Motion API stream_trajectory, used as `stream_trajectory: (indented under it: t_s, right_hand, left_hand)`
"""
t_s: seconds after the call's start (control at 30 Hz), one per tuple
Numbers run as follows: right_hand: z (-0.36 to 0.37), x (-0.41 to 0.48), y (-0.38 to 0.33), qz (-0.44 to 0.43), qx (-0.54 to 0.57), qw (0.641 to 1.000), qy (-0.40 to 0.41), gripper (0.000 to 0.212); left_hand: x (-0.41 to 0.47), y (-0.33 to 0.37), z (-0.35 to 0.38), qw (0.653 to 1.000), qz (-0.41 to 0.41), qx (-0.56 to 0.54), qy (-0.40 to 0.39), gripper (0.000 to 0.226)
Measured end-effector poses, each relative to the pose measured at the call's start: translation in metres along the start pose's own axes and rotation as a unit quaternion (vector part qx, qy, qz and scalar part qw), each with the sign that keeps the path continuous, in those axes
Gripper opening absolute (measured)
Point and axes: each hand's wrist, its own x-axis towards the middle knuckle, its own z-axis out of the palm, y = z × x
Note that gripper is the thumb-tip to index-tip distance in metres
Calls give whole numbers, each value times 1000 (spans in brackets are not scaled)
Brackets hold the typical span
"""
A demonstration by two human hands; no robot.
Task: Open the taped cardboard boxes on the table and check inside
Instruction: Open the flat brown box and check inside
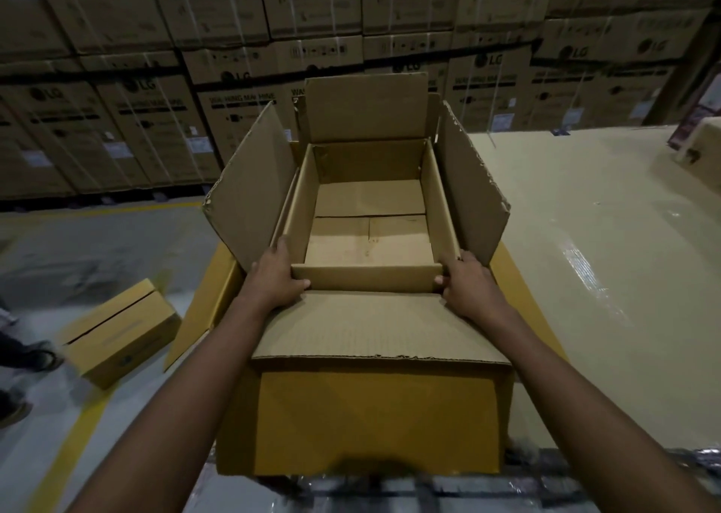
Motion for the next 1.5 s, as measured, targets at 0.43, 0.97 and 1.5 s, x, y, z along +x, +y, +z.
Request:
stream_trajectory:
  t_s: [0.43,0.97,1.5]
  right_hand:
    - [-11,-6,-8,-19,-36,989,145,36]
    - [-76,53,-34,-39,61,972,223,31]
    - [-124,89,-54,-7,136,967,216,33]
  left_hand:
    - [-11,13,4,991,-86,27,102,78]
    - [18,41,-28,930,-199,-203,232,80]
    - [1,38,-1,959,-137,-197,149,62]
